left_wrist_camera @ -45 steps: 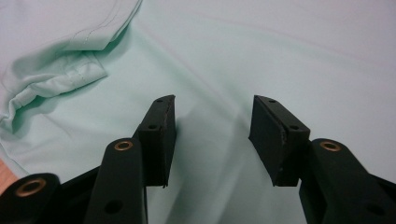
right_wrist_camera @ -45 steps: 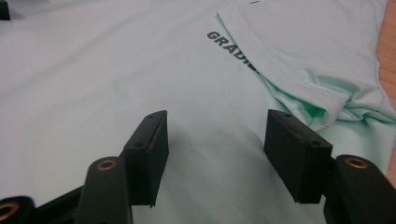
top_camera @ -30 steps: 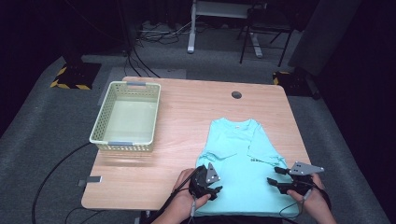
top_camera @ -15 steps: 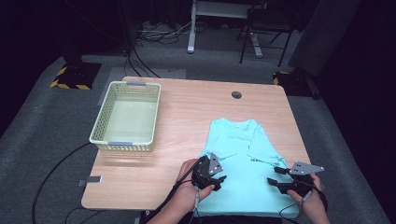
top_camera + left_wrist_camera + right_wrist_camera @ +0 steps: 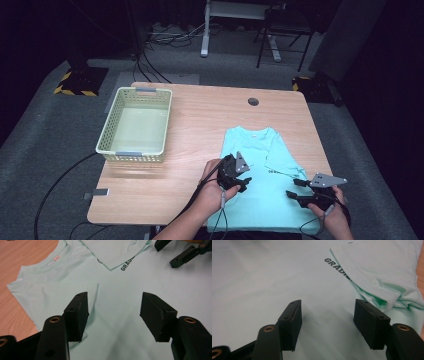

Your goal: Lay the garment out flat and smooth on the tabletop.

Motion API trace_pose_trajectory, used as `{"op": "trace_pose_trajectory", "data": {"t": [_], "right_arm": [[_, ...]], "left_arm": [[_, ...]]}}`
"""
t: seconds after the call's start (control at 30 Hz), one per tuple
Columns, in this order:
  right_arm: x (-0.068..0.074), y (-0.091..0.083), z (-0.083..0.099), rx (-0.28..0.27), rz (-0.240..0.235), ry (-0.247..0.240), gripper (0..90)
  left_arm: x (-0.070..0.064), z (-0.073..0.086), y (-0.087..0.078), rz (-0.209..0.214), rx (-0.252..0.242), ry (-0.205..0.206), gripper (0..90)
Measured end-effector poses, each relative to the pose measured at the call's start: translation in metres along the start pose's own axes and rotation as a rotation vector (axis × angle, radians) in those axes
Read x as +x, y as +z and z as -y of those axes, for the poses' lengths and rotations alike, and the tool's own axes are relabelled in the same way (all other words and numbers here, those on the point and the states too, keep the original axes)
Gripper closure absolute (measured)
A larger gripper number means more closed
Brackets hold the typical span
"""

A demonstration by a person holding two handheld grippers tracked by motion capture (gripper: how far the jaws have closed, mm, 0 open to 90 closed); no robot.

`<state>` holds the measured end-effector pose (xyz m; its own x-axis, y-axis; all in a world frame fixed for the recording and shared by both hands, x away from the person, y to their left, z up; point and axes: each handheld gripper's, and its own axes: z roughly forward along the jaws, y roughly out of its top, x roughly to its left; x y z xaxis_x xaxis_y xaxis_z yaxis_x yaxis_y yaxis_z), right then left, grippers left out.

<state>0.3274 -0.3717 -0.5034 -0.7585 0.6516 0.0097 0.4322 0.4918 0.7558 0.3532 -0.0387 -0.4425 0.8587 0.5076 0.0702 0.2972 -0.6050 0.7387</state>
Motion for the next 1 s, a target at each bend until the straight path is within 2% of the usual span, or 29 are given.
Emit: {"op": "trace_pose_trajectory", "data": {"t": [0.2, 0.37, 0.7, 0.9, 1.0], "right_arm": [[0.000, 0.000, 0.000, 0.001, -0.001, 0.000, 39.7], [-0.001, -0.001, 0.001, -0.001, -0.006, -0.001, 39.8], [-0.001, -0.002, 0.001, -0.001, -0.008, 0.001, 39.8], [-0.001, -0.002, 0.001, 0.000, -0.008, 0.001, 39.8], [-0.001, -0.002, 0.001, -0.001, -0.008, 0.002, 39.8]], "left_arm": [[0.007, -0.011, 0.007, -0.017, 0.003, 0.012, 41.4], [0.011, -0.018, 0.014, -0.009, -0.001, 0.021, 42.5], [0.025, -0.020, 0.038, 0.008, 0.010, 0.026, 43.5], [0.034, -0.018, 0.054, 0.015, 0.033, 0.004, 44.3], [0.038, -0.018, 0.061, 0.013, 0.045, 0.007, 44.1]]}}
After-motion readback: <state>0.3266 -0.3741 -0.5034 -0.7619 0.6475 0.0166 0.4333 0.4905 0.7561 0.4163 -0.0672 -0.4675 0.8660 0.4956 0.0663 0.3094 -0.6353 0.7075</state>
